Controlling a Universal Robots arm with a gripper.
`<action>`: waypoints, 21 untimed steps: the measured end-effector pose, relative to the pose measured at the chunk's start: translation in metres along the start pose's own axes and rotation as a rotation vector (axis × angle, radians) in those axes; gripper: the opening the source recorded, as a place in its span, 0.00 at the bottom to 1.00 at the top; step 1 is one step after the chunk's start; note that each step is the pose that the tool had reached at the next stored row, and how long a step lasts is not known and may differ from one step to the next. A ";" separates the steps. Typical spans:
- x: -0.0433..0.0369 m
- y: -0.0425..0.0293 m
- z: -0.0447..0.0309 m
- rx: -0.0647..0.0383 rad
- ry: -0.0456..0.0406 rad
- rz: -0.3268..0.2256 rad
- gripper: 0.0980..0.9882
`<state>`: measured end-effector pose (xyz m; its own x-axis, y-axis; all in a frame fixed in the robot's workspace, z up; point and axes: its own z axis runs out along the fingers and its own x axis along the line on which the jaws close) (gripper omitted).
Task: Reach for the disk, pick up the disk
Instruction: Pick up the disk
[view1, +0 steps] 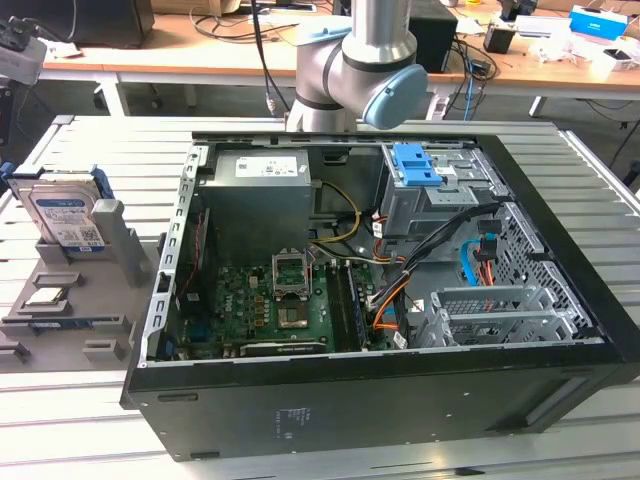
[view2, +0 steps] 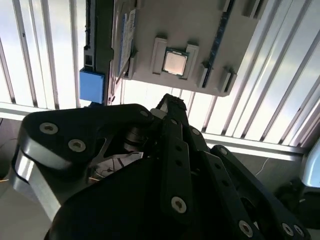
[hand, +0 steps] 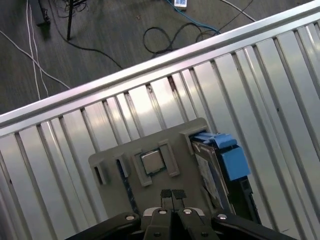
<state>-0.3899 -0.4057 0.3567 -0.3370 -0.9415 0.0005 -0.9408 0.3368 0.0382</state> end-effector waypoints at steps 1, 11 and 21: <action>0.0000 0.0000 0.0000 0.000 0.0003 -0.007 0.01; 0.0000 0.0000 0.0000 0.000 0.0047 -0.123 0.01; 0.0000 0.0000 0.0000 0.000 0.0091 -0.238 0.01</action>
<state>-0.3899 -0.4057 0.3566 -0.1051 -0.9945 0.0005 -0.9937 0.1051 0.0382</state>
